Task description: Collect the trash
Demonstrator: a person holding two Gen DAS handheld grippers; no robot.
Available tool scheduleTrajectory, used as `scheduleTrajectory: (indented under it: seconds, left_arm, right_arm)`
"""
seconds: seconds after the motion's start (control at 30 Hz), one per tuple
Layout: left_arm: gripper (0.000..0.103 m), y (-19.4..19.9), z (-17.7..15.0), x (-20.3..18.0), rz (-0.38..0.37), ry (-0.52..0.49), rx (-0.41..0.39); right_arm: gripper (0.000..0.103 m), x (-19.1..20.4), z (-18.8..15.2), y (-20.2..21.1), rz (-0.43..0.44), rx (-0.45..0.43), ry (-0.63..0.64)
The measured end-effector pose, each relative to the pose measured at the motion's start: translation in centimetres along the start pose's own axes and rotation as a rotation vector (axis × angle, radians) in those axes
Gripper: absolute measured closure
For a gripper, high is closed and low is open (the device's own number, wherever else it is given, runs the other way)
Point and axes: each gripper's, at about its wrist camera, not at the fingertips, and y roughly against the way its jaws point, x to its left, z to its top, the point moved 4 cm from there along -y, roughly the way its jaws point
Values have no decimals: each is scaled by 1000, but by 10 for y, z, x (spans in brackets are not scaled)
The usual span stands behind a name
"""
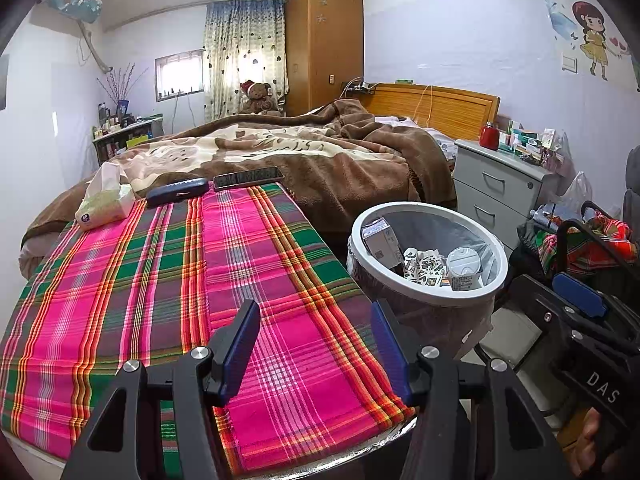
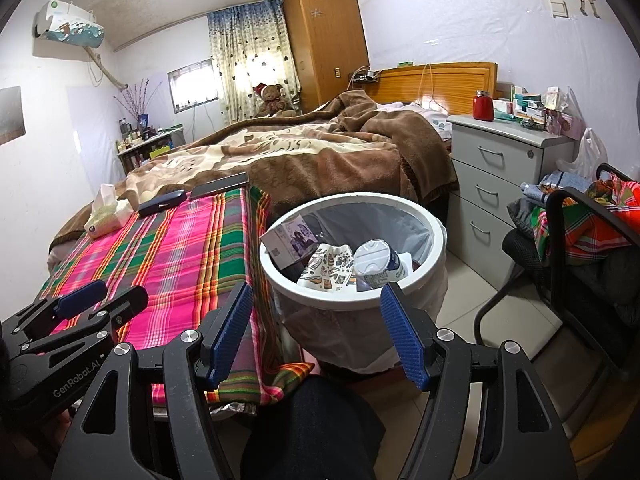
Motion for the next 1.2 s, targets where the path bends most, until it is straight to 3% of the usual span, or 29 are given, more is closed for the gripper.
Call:
scheduleTrajectory:
  seconds: [1.2]
  left_arm:
    - [46, -1, -1, 0, -4, 10, 5]
  right_arm:
    - [35, 3, 0, 1, 0, 1, 1]
